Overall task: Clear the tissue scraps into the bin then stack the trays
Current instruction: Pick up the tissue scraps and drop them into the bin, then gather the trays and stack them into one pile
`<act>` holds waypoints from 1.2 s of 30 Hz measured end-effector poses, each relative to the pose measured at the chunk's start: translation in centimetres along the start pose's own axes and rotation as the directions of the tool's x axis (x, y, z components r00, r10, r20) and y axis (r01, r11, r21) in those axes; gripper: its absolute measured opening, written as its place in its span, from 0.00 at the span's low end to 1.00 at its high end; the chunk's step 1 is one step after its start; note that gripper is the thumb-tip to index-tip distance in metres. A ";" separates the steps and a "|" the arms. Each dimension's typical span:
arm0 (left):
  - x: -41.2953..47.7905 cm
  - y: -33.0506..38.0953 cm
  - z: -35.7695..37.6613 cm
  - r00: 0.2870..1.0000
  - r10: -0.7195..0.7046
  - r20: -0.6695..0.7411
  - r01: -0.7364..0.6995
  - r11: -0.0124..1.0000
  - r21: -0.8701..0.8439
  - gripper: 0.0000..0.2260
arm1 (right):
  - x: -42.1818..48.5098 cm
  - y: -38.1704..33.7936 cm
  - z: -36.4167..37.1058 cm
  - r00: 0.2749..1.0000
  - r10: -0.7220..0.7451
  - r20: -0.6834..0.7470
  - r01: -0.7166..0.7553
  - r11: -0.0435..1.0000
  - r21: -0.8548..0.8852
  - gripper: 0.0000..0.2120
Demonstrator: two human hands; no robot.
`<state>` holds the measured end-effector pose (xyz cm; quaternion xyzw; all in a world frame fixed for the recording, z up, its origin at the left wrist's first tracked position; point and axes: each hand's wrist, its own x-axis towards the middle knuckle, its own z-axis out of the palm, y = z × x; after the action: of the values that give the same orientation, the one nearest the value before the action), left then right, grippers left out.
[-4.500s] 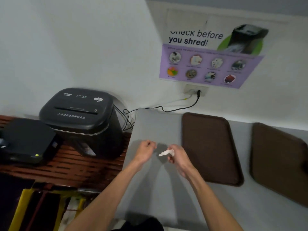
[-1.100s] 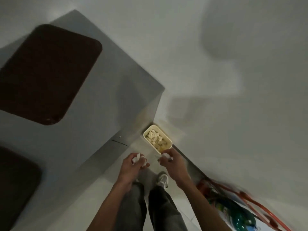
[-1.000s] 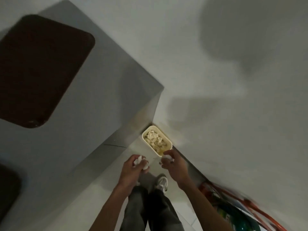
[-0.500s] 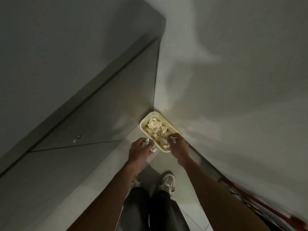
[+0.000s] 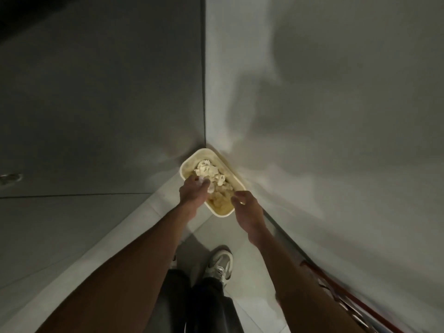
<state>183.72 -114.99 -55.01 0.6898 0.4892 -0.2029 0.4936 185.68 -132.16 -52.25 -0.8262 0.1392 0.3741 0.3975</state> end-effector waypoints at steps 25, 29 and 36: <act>-29.2 2.8 -24.9 0.930 0.366 -0.039 -0.356 0.922 0.155 0.25 | -28.7 -17.5 -5.7 0.919 -0.390 -0.062 0.394 0.916 0.078 0.09; -35.8 2.3 -29.8 0.890 0.441 -0.114 -0.435 0.897 0.081 0.21 | -35.8 -21.4 -5.9 0.883 -0.463 -0.081 0.469 0.880 0.081 0.07; -44.7 1.5 -37.9 0.815 0.485 -0.316 -0.519 0.854 -0.028 0.14 | -45.7 -26.8 -5.3 0.818 -0.568 -0.085 0.573 0.818 0.054 0.06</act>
<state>157.69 -102.96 -3.89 0.7879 0.3689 0.0689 0.4882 171.33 -121.99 -2.03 -0.8257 -0.0875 0.2051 0.5181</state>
